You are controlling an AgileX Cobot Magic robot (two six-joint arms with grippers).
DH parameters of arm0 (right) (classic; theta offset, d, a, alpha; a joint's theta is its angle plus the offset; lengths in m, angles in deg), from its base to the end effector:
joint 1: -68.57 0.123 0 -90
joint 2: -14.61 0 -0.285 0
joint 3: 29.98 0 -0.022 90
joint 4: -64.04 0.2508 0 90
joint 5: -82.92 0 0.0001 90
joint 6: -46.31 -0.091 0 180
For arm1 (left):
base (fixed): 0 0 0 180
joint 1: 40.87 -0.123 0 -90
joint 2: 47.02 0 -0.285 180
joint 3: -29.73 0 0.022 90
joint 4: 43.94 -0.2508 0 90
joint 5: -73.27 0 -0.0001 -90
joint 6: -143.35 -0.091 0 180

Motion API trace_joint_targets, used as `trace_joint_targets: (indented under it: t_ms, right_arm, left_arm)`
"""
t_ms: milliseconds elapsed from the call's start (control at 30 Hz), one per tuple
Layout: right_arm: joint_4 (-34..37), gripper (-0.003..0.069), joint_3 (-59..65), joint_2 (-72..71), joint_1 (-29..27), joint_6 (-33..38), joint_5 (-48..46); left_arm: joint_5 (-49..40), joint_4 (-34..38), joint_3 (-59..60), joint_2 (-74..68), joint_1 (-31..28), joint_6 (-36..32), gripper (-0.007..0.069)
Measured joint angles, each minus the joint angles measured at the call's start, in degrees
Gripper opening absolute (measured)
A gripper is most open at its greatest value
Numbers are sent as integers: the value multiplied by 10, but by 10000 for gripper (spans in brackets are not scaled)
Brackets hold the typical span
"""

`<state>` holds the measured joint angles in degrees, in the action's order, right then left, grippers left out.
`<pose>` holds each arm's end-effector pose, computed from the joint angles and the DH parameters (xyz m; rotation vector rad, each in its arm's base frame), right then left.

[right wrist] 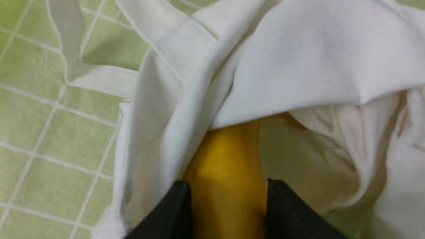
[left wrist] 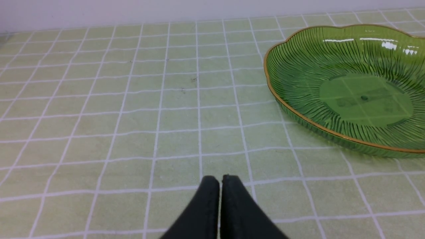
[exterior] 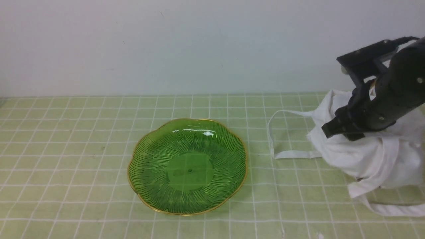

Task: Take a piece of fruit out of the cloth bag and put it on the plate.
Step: Use the right arm to grab an apple from the bag

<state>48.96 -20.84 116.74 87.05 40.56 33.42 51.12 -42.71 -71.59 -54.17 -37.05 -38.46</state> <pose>0.3209 0.0882 0.2474 -0.4939 2.7157 -0.2123 0.0521 -0.0042 0.1705 0.0794 1.8831 -0.0453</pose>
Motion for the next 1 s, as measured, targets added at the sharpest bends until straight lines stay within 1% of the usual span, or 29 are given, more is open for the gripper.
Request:
trace_joint_targets:
  t_ms: [100,167,400,467,500,567,633,667,700,733,767,800,833,867,900,933,967,1000]
  right_arm:
    - [3,270,0,39,1,7,-11]
    - [5,254,0,53,1,9,-18]
    - [48,160,0,109,1,2,-53]
    - [62,83,0,115,1,-8,-55]
    - [65,65,0,117,1,-7,-55]
    - [68,67,0,117,1,-7,-55]
    - [68,101,0,117,1,-6,-54]
    - [68,105,0,117,1,-6,-53]
    - [68,161,0,117,1,-6,-50]
    - [67,187,0,117,1,-7,-47]
    - [67,194,0,117,1,-7,-45]
    - [67,260,0,117,1,-9,-38]
    - [67,276,0,117,1,-9,-36]
    - [69,325,0,117,1,-11,-30]
    - [72,417,0,117,1,-11,-22]
    - [72,425,0,117,1,-11,-22]
    - [73,473,0,117,1,-11,-17]
    - [70,505,0,120,1,-11,-14]
  left_arm:
    - [0,0,0,0,0,0,-8]
    - [0,0,0,0,0,0,-8]
    - [0,0,0,0,0,0,-8]
    - [0,0,0,0,0,0,-8]
    - [0,0,0,0,0,0,-8]
    - [0,0,0,0,0,0,-8]
    - [0,0,0,0,0,0,-8]
    - [0,0,0,0,0,0,-8]
    - [0,0,0,0,0,0,-8]
    - [0,0,0,0,0,0,-8]
    - [0,0,0,0,0,0,-8]
    - [0,0,0,0,0,0,-8]
    - [0,0,0,0,0,0,-8]
    - [0,0,0,0,0,0,-8]
    - [0,0,0,0,0,0,-8]
    - [0,0,0,0,0,0,-8]
    - [0,0,0,0,0,0,-8]
    - [0,0,0,0,0,0,-8]
